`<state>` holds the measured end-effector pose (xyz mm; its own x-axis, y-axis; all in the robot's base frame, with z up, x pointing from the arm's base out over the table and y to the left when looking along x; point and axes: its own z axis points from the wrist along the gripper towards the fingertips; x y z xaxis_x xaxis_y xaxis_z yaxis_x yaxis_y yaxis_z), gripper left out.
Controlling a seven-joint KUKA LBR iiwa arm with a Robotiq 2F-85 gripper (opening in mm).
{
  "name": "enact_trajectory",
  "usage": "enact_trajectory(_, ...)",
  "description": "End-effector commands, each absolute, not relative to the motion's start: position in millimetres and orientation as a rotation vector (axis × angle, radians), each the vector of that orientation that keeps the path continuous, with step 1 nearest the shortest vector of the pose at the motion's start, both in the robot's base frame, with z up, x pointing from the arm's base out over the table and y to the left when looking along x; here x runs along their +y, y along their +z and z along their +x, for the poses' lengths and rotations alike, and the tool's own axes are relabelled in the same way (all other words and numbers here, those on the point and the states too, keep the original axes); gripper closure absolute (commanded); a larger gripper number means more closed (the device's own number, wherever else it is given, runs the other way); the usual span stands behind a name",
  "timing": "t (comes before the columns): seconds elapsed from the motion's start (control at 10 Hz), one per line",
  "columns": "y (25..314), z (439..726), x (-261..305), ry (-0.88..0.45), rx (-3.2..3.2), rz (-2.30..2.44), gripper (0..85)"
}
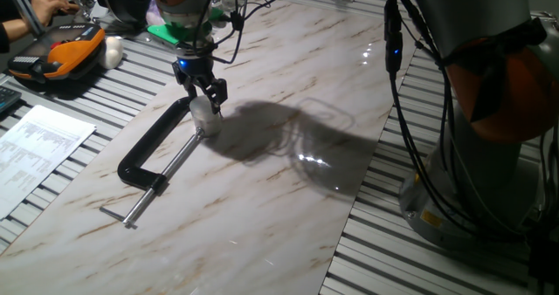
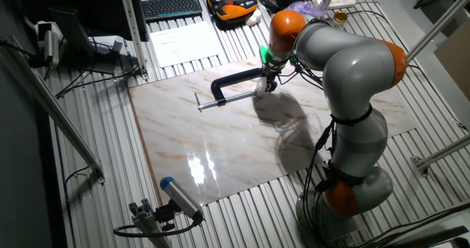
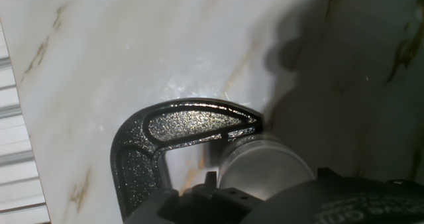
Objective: Unscrew the lid from the jar
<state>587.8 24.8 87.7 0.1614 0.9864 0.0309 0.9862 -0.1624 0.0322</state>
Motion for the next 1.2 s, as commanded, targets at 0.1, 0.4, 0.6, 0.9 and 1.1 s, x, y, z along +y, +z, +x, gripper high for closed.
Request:
enact_trajectory(0.1,88.5,587.7,24.7,0.067,2.036,2.386,17.0)
enact_trajectory(0.4,88.7,587.4,24.9,0.07,2.048,2.378,34.0)
enact_trajectory(0.6,88.7,587.3,25.1,0.082,2.057,2.37,34.0)
enact_trajectory(0.9,88.7,587.4,25.1,0.085,2.083,2.348,34.0)
enact_trajectory(1.1,88.8,587.7,25.1,0.081,2.128,2.308,34.0)
